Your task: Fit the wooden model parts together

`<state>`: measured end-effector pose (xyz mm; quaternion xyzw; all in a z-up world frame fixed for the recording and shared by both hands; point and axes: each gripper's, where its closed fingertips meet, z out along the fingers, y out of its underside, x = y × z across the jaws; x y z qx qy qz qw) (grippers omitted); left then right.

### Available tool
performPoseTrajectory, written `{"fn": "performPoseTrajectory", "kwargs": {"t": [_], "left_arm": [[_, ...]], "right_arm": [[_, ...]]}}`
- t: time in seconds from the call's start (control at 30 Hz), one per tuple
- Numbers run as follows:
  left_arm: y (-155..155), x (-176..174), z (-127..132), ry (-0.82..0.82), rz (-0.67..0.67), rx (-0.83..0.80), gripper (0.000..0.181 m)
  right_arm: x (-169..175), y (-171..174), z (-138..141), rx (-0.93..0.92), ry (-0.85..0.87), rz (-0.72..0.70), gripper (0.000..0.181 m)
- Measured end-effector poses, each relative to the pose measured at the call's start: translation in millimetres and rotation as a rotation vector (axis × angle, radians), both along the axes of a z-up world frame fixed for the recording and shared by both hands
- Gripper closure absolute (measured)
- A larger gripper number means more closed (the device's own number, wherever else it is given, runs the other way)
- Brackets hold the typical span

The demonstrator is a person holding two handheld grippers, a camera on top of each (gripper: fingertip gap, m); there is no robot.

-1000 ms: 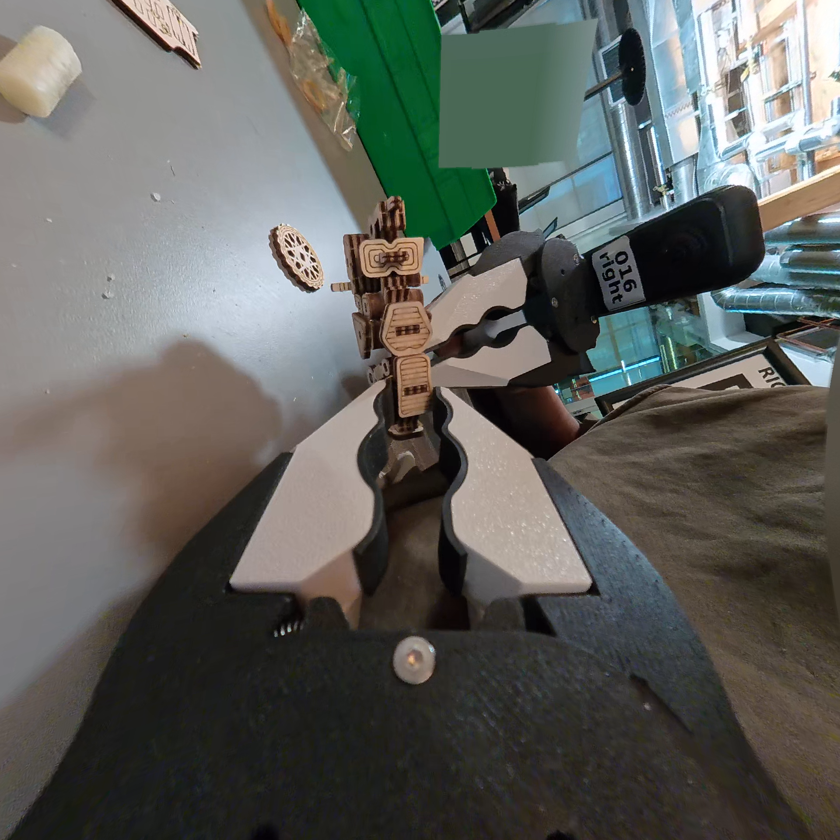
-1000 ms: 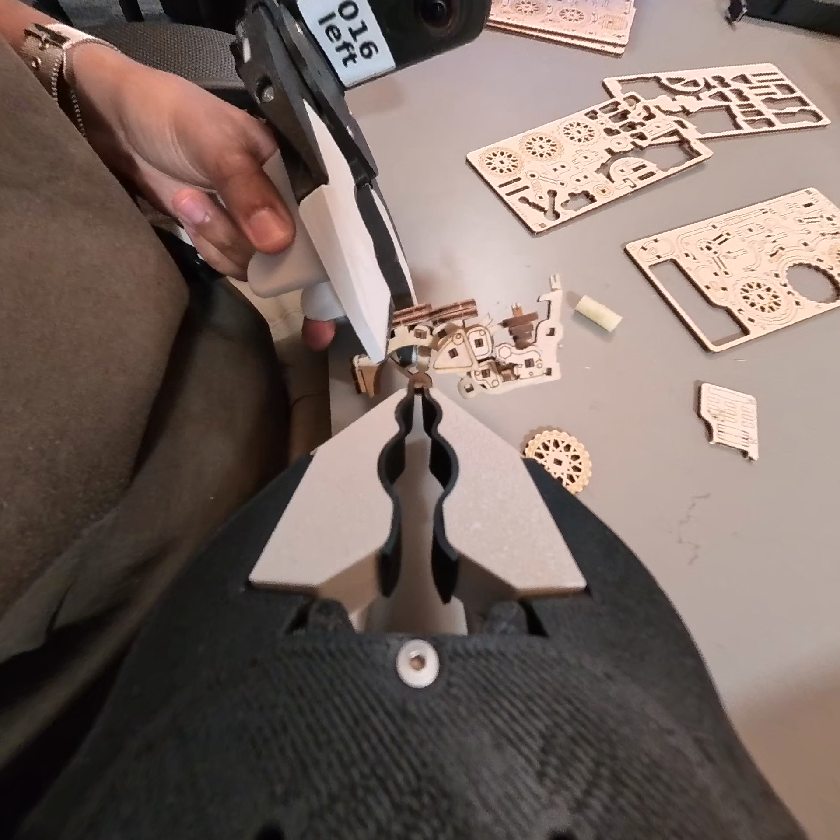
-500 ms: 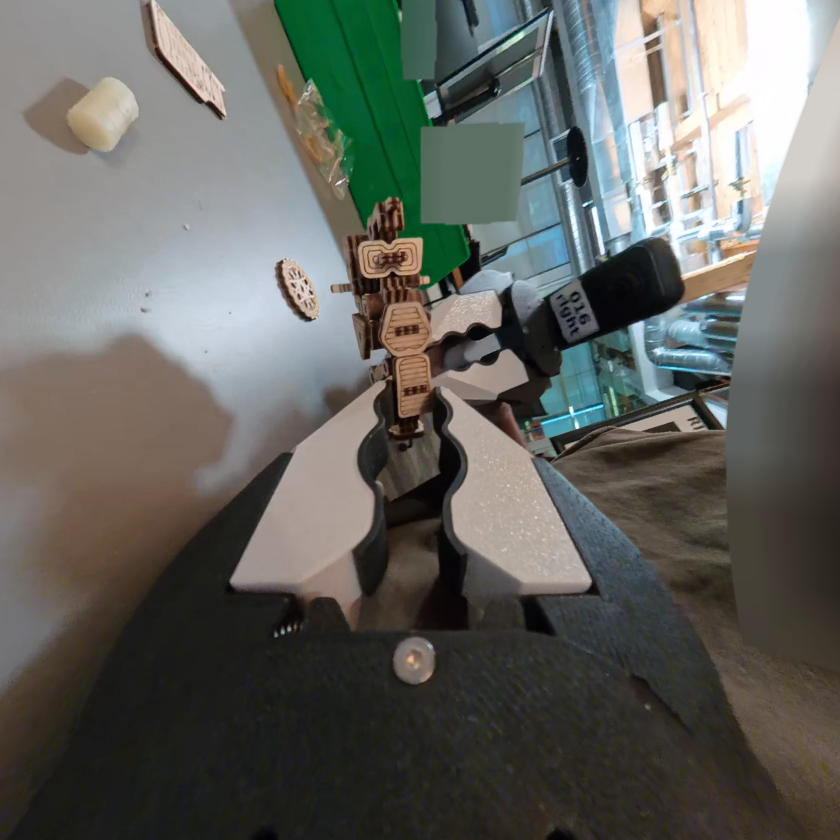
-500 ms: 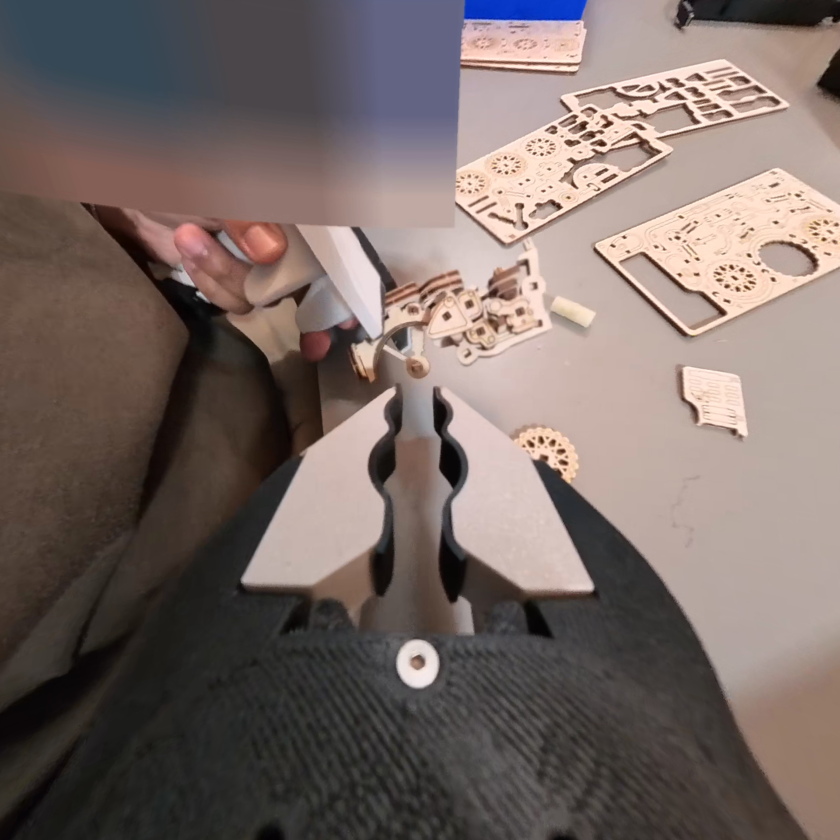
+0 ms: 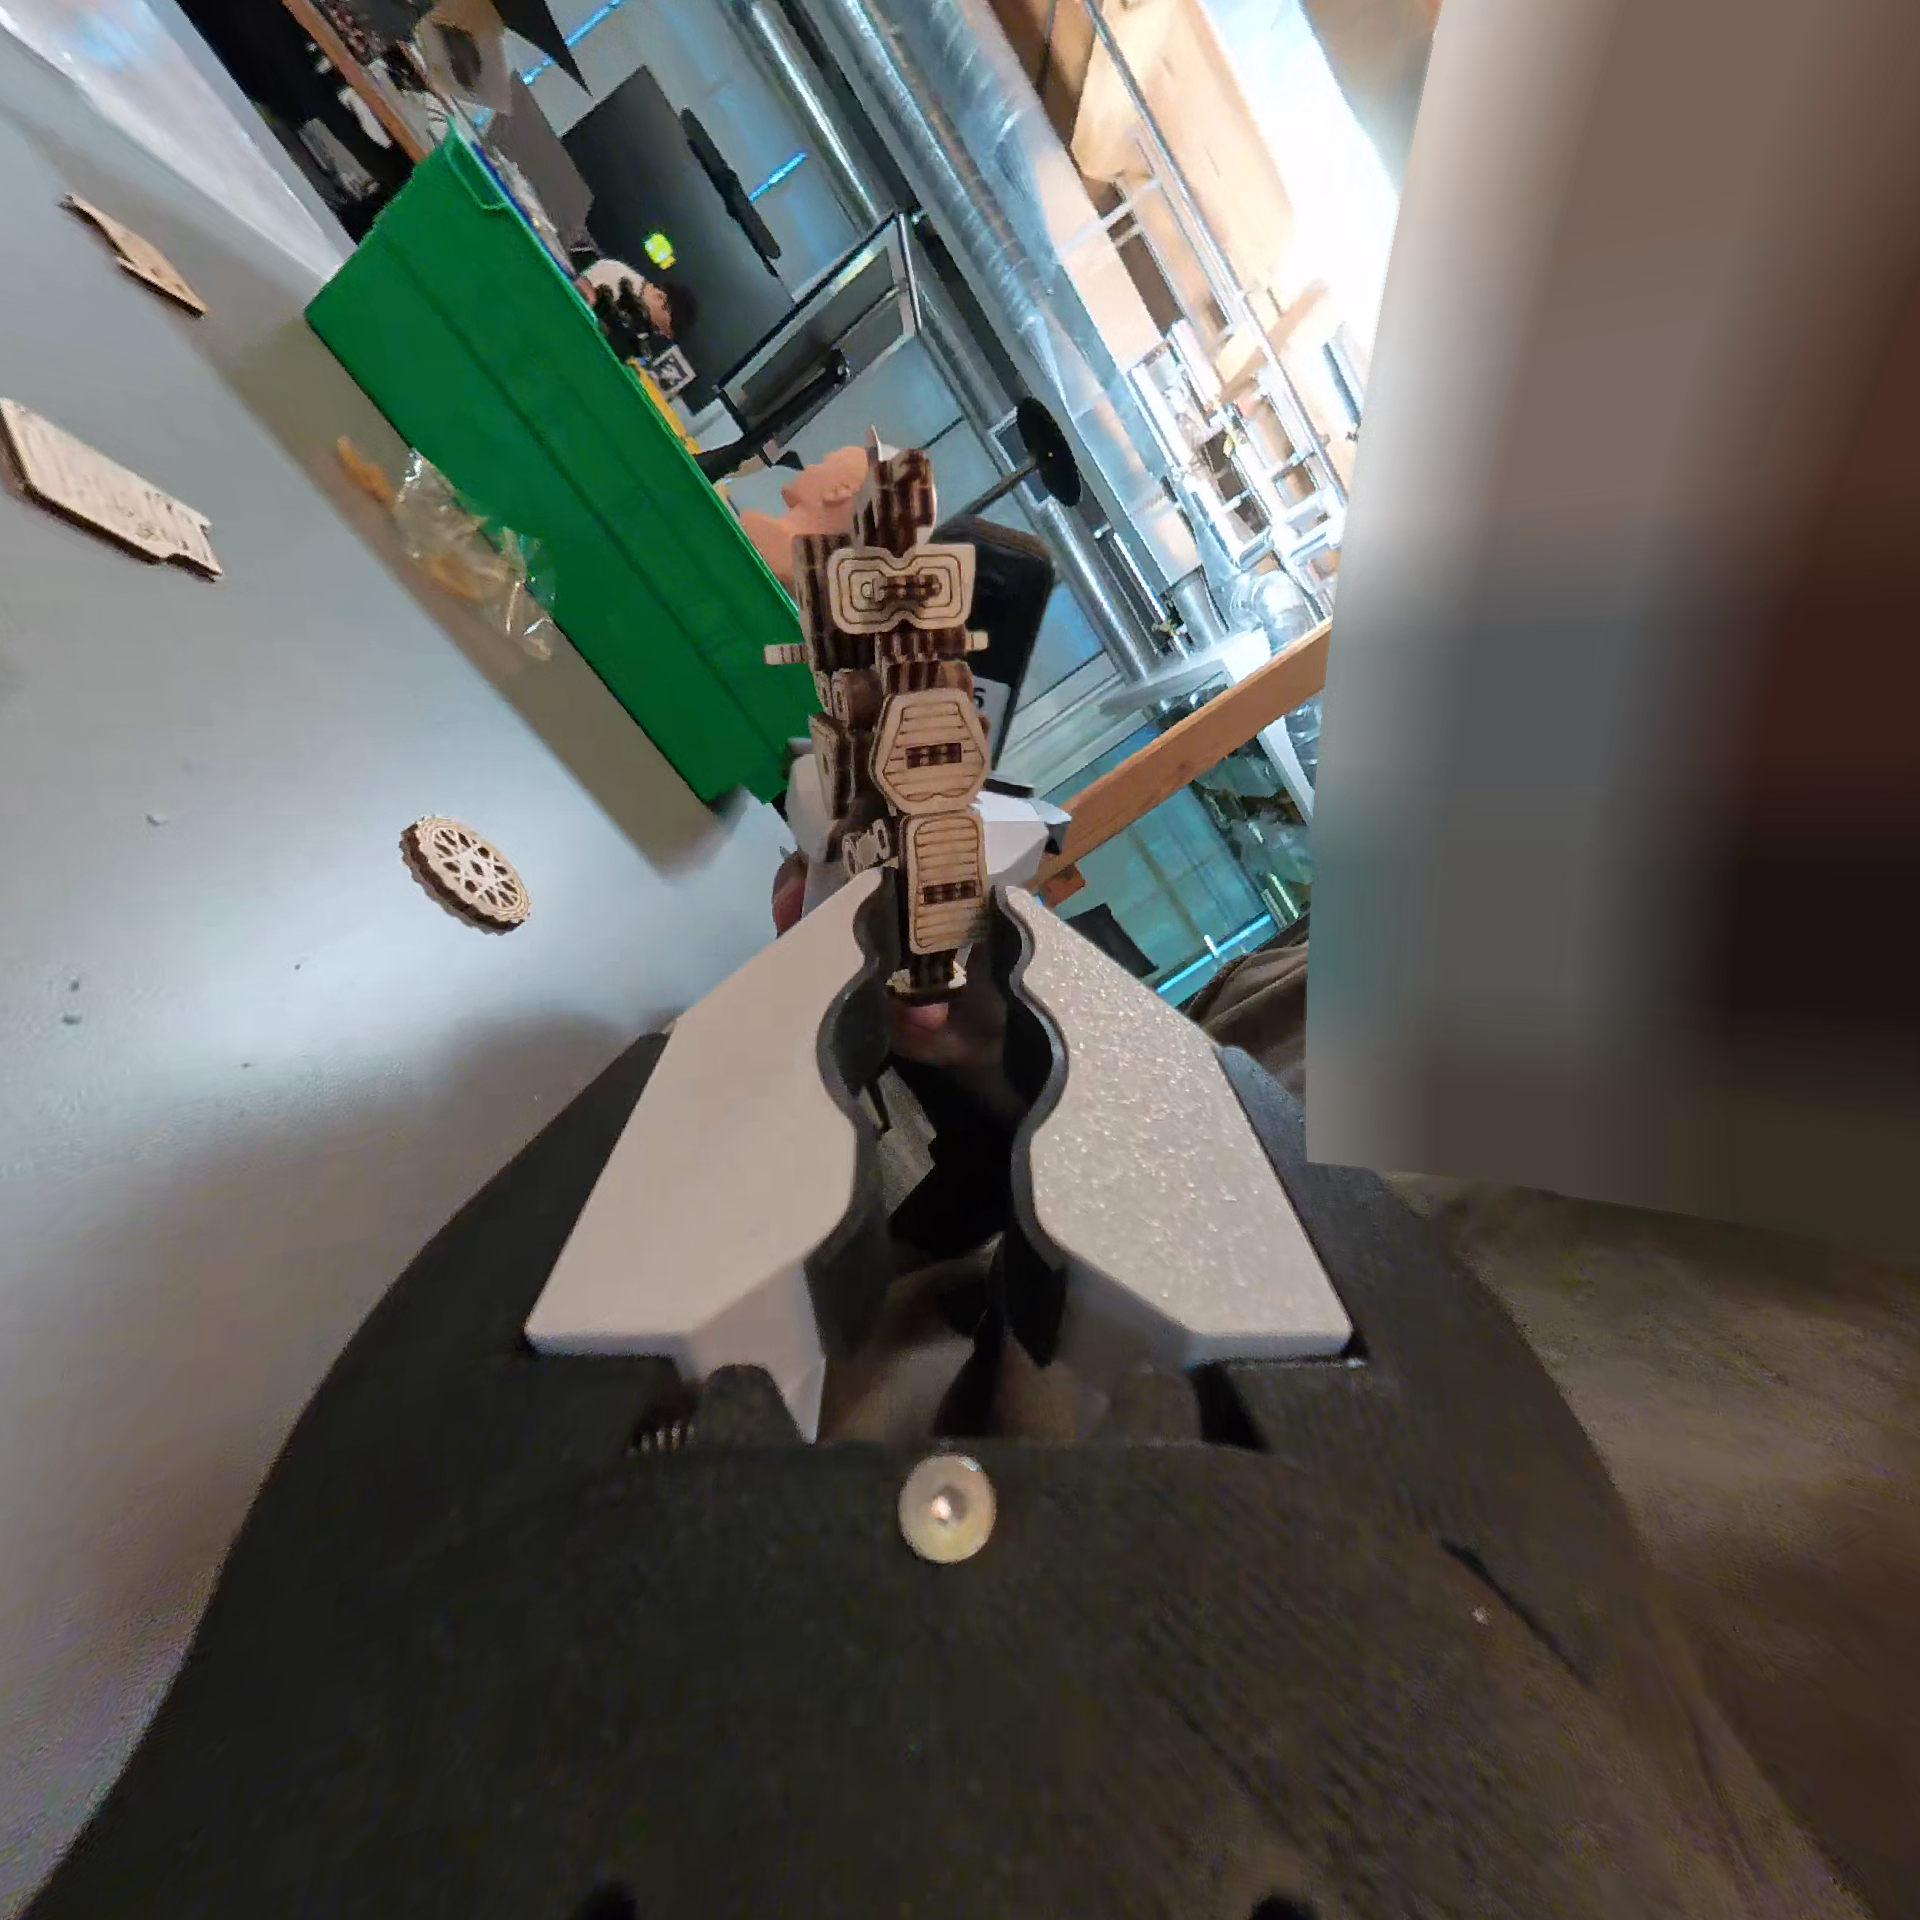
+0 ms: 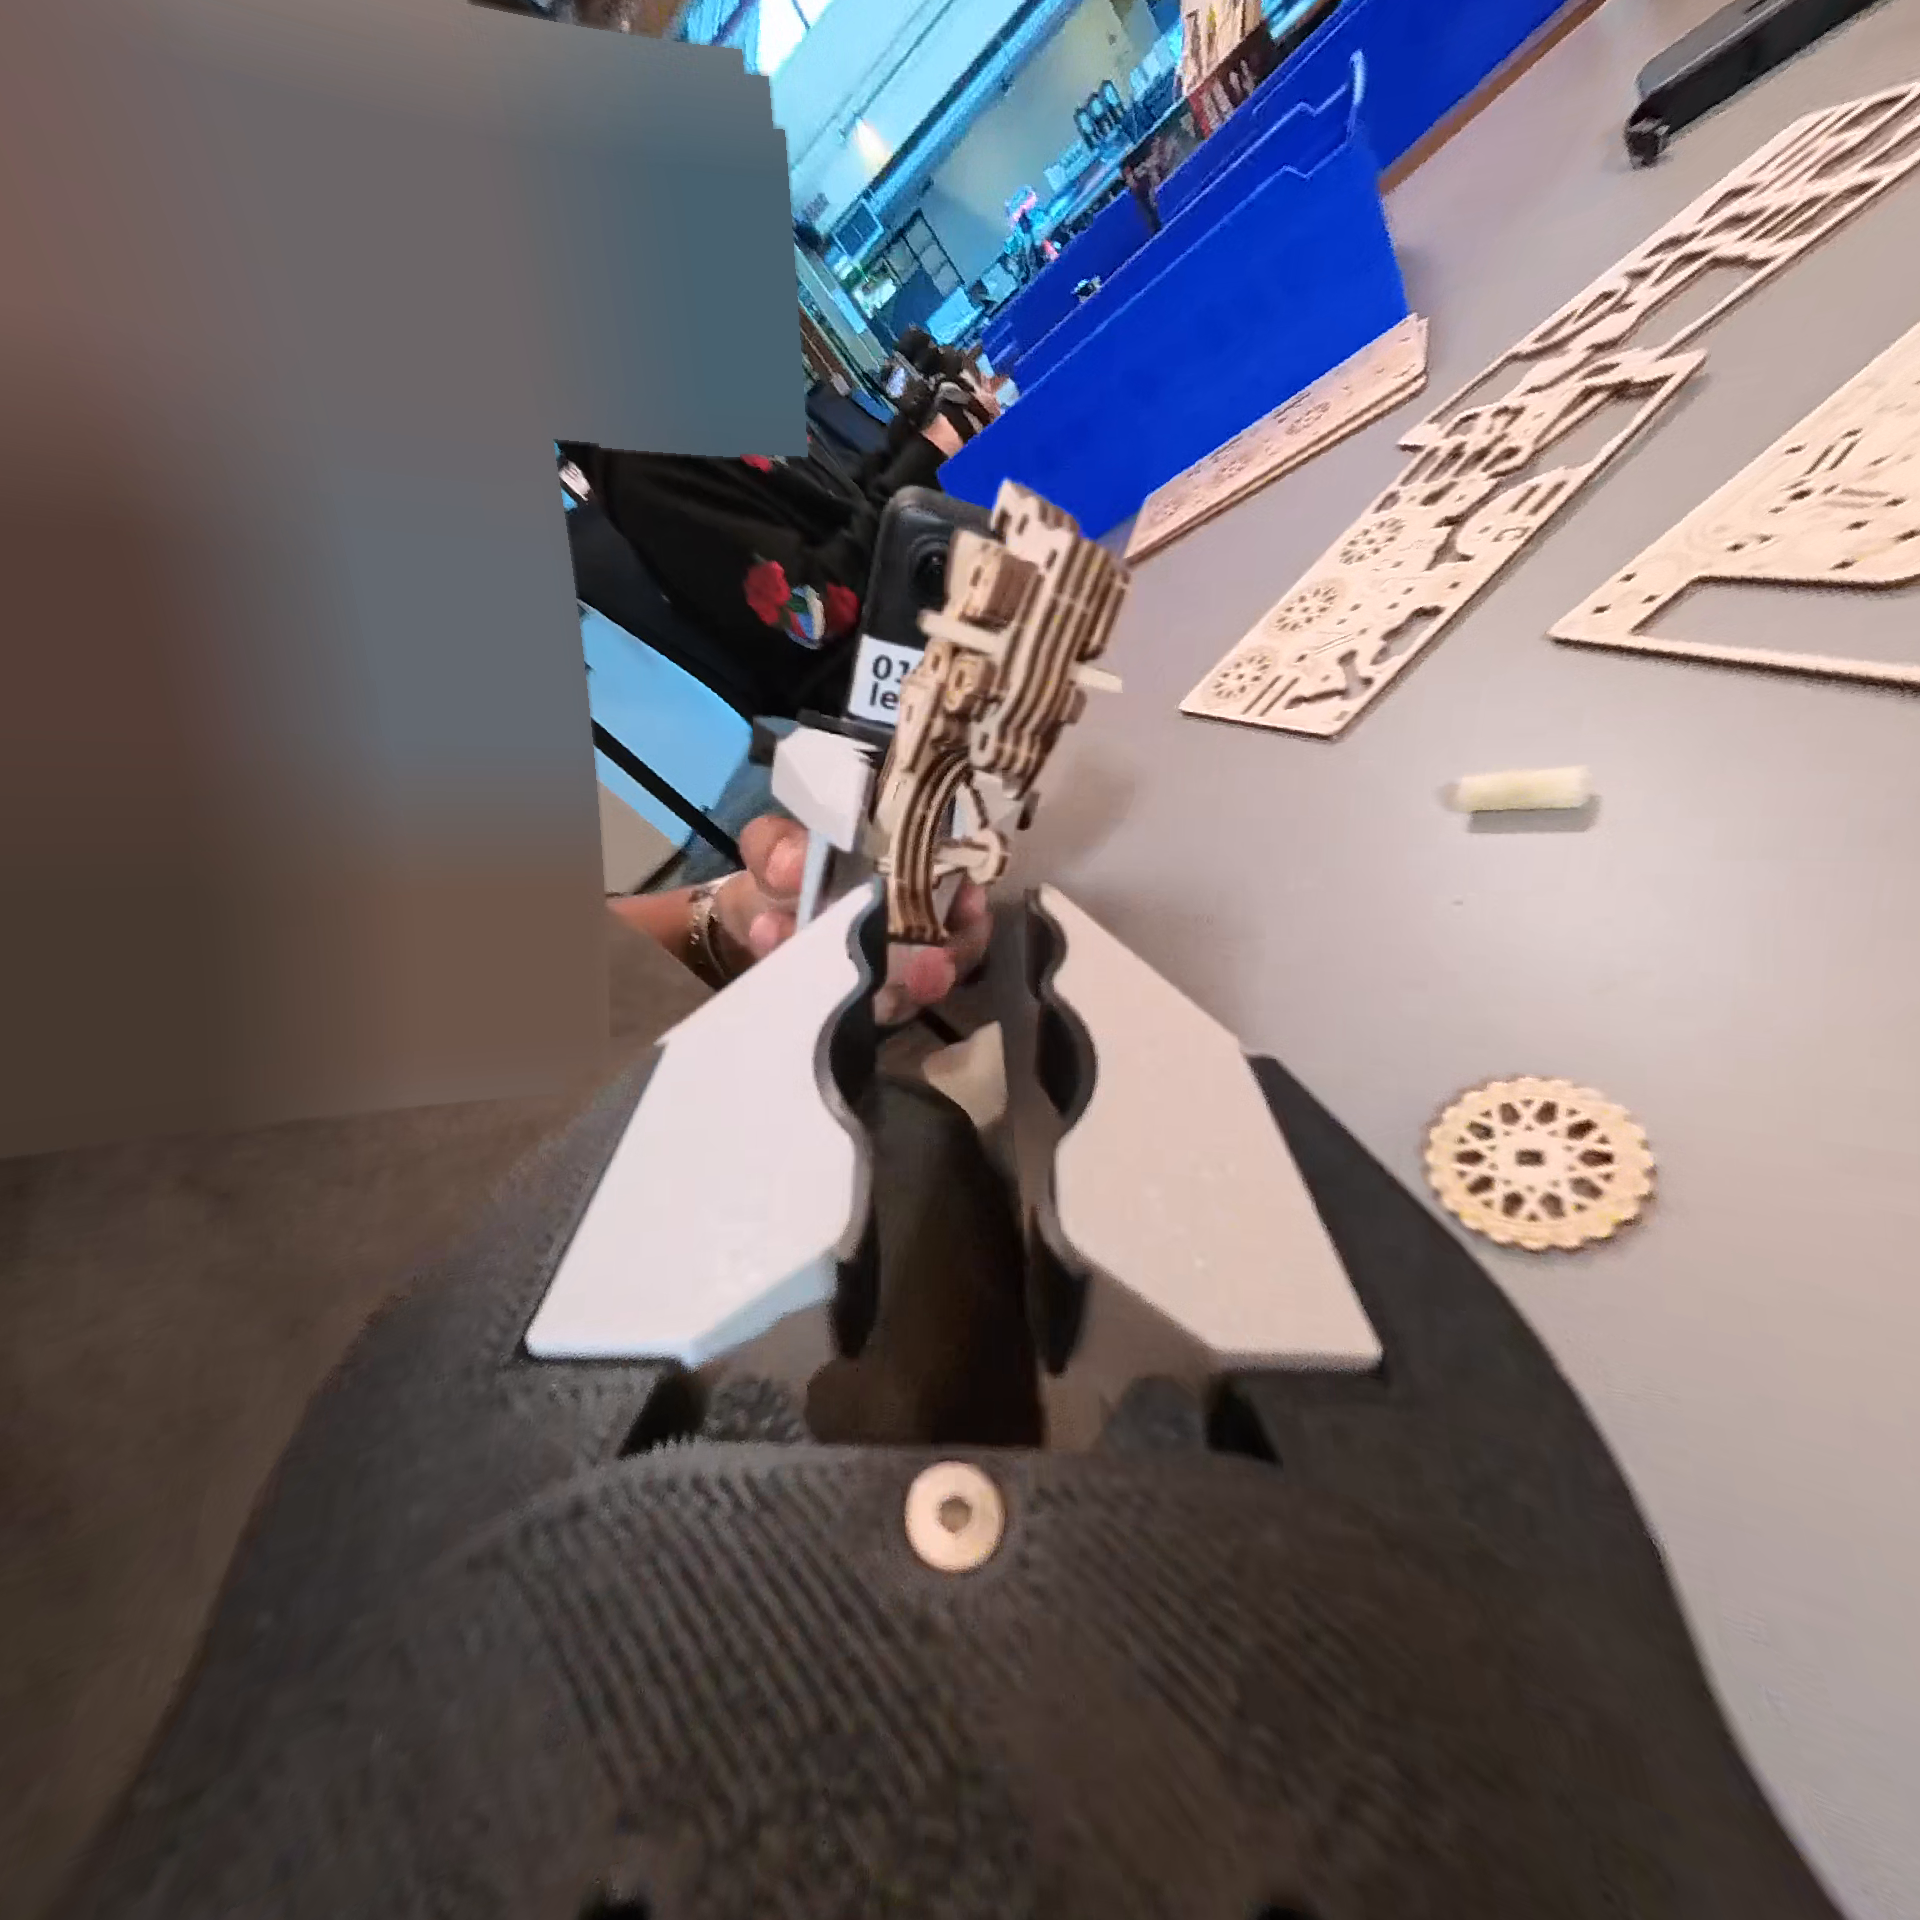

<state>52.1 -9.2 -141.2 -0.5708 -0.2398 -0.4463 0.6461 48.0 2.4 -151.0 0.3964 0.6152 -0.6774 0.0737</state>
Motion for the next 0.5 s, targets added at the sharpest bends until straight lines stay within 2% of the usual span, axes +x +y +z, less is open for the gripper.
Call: {"fn": "performPoseTrajectory", "kwargs": {"t": [0.27, 0.5], "left_arm": [[1.7, 7.3, 1.4, 0.035, -0.029, 0.007, 0.168], [2.2, 9.0, 1.6, 0.023, -0.043, 0.014, 0.168]], "right_arm": [[0.8, 0.8, 0.8, -0.149, -0.113, 0.029, 0.160], [0.6, 2.8, 2.0, -0.198, -0.140, 0.040, 0.161]]}}
